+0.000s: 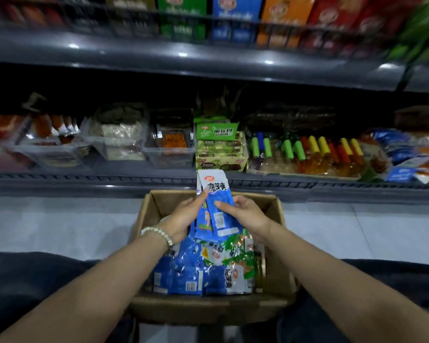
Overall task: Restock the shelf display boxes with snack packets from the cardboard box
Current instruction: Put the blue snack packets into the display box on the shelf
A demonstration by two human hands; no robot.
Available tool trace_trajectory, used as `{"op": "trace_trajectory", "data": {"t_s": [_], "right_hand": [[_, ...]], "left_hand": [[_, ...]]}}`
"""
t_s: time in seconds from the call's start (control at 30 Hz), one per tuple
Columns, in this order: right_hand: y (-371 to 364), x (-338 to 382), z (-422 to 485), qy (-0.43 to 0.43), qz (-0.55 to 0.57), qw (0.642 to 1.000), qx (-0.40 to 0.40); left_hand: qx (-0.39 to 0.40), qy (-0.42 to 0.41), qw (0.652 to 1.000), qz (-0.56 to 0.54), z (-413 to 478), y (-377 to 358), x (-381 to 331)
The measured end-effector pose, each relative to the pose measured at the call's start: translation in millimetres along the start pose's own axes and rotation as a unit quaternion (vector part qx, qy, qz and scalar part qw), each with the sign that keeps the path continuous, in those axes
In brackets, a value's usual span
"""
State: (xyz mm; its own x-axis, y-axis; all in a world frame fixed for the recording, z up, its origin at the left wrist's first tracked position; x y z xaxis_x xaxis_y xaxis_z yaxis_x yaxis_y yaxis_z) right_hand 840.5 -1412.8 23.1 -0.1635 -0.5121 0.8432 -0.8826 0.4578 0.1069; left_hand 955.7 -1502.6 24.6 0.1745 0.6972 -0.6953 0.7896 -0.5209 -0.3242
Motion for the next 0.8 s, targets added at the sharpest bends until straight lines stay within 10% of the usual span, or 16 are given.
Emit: {"op": "trace_trajectory", "data": {"t_s": [0.33,0.8], "right_hand": [[-4,109,-84,0.117,0.124,0.985,-0.003],[-11,134,-77,0.175,0.066,0.98,-0.065]], "left_hand": [[0.083,-0.084,0.988,-0.096,-89,-39,-99],[-0.003,-0.069,0.98,-0.184,-82,-26,-122]]}}
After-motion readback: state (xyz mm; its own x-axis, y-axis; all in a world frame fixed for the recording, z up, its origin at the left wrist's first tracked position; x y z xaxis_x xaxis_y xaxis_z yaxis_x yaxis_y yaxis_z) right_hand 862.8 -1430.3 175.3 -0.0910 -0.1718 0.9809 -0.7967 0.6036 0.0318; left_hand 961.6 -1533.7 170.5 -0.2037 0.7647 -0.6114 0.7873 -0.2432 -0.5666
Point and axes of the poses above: each hand's wrist, its own z-axis towards the middle knuckle, its own y-axis out of the back of the hand, x = y × z, the point moved 3 cm from there along z, towards the middle knuckle, and after that the axes turned 10 degrees about -z, right-handed, at the moved point
